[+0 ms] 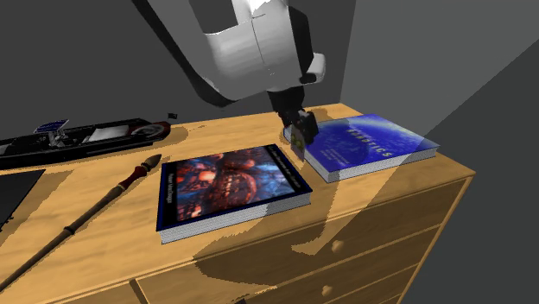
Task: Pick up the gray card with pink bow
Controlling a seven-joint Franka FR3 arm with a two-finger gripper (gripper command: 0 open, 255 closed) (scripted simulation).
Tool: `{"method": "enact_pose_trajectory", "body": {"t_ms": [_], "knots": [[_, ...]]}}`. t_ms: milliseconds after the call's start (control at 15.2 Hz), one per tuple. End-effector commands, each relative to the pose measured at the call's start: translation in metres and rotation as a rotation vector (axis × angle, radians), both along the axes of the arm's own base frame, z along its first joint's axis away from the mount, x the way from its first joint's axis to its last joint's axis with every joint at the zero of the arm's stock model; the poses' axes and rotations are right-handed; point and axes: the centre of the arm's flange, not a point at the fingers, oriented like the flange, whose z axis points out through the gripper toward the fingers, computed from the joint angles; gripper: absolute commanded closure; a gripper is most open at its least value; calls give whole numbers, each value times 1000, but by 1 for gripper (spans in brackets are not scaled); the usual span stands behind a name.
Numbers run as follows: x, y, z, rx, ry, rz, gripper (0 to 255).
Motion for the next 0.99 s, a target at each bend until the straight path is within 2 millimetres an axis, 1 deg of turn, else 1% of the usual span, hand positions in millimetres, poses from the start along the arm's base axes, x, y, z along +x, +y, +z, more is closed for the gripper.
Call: {"method": "enact_pose_trajectory", "body": {"t_ms": [0, 132, 198, 792, 924], "knots": [[0, 1, -11, 0, -1, 0, 0], [0, 1, -14, 0, -1, 0, 0], [0, 1, -14, 0, -1, 0, 255], [0, 1, -14, 0, -1, 0, 255], [0, 1, -4, 0, -1, 0, 255]]}}
